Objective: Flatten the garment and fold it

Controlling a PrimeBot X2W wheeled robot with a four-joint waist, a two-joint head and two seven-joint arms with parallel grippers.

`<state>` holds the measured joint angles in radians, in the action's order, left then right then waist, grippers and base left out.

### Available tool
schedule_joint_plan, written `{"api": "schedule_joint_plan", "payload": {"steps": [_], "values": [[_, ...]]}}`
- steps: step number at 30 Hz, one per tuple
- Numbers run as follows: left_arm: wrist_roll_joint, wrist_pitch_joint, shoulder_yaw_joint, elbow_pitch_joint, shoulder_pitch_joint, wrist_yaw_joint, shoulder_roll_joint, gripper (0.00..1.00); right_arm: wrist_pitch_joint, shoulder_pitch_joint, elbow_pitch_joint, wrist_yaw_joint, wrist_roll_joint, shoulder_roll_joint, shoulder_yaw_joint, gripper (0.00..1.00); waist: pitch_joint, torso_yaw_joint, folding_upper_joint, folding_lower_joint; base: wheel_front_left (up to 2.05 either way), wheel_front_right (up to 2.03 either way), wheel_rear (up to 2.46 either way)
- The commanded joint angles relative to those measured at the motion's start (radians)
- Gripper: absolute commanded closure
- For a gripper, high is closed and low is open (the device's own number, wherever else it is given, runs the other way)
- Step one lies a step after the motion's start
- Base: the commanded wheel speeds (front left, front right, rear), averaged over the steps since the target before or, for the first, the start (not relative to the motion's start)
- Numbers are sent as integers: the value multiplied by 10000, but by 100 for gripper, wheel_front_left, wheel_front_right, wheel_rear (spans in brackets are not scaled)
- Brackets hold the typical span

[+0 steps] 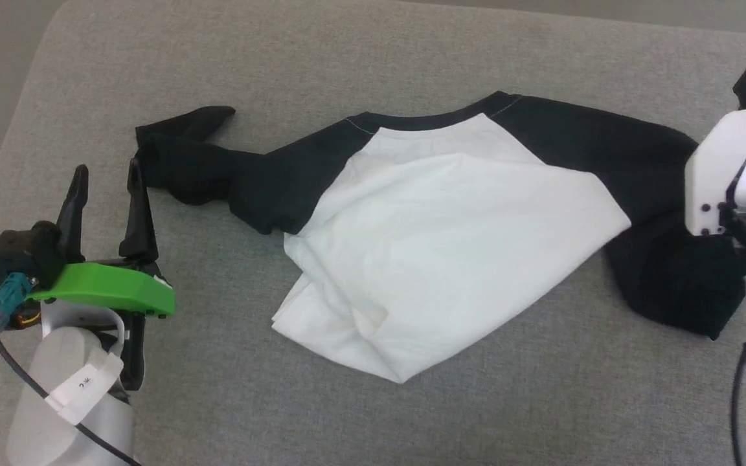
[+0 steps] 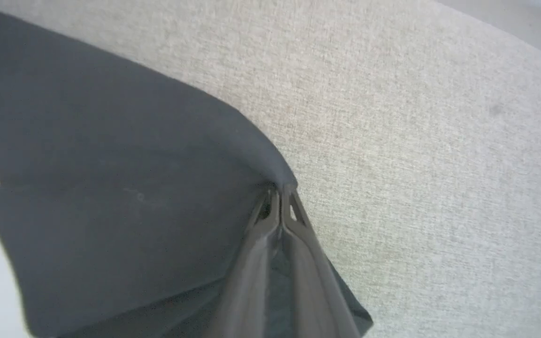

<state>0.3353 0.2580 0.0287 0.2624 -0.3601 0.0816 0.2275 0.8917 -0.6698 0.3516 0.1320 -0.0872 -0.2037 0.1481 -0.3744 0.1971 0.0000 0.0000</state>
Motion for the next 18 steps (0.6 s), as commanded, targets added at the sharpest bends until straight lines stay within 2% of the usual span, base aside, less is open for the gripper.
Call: {"api": "schedule_joint_plan", "payload": {"steps": [1, 4, 8, 12, 18], "values": [[-64, 28, -51, 80, -3, 82, 58, 0, -227, 122, -257, -13, 87, 249, 77, 0, 8, -58, 0, 0, 0, 0, 0], [-69, -277, -311, 77, -374, 168, 136, 0, -693, 223, -855, -13, 313, 541, 389, 0, 12, -73, 0, 0, 0, 0, 0], [11, -1528, -1087, -19, -1521, 351, 312, 0, -1243, 293, -1720, -13, 509, 741, 634, 0, 12, -87, 0, 0, 0, 0, 0], [466, -4239, -2414, 338, -3081, 470, 626, 0, -1470, 398, -2417, -13, 574, 860, 382, 0, -91, -313, 0, 0, 0, 0, 0], [1989, -8225, -4632, 981, -4908, 487, 1187, 0, -1452, 688, -3041, -13, 743, 939, -147, 0, -355, -760, 0, 0, 0, 0, 0]]}}
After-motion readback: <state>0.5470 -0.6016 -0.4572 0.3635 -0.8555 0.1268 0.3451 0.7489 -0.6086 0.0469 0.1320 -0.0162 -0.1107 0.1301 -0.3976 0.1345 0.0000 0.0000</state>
